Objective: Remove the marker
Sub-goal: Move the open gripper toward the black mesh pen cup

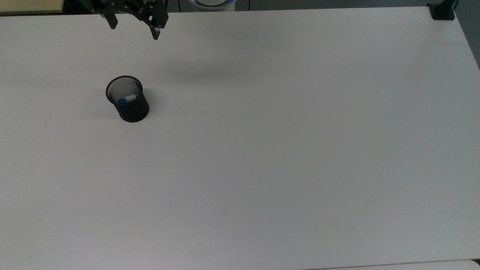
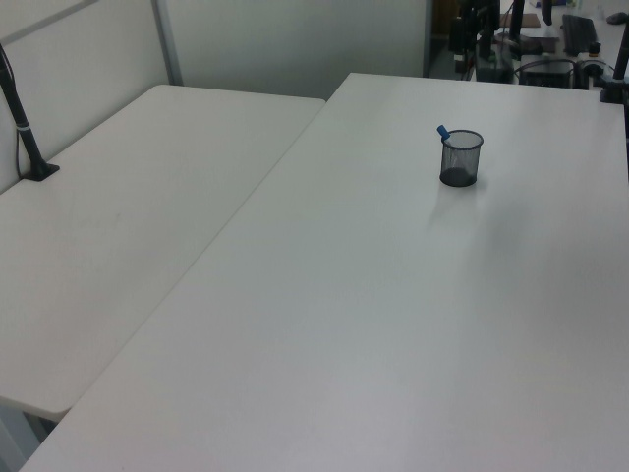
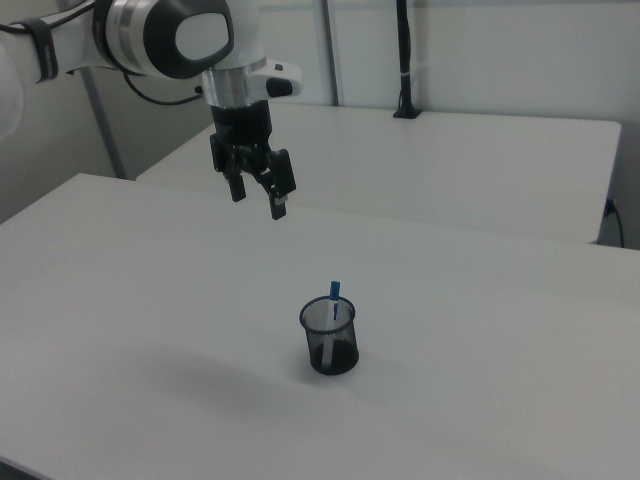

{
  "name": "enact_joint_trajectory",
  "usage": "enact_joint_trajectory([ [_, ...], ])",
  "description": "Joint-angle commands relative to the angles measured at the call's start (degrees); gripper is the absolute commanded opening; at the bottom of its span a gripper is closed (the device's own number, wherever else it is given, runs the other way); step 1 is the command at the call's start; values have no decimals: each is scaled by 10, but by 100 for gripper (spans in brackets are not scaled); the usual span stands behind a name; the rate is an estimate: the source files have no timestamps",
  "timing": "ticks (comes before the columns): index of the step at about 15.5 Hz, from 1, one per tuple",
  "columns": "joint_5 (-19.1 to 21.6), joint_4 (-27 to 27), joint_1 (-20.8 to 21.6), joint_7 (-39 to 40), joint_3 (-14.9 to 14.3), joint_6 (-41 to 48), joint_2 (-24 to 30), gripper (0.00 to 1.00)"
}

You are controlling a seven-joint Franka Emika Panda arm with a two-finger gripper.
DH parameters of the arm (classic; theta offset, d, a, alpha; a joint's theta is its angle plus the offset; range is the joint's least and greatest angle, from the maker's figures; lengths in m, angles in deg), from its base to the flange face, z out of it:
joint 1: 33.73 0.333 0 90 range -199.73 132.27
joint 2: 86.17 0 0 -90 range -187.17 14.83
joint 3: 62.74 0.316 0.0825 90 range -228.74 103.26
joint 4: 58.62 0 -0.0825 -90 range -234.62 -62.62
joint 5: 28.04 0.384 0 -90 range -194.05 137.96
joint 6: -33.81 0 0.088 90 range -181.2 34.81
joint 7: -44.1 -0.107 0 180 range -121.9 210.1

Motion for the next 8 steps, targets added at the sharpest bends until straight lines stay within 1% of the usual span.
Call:
enact_joint_trajectory([
  [1, 9, -9, 3, 23, -3, -10, 9, 100],
  [8, 8, -9, -1, 40, -5, -12, 9, 100],
])
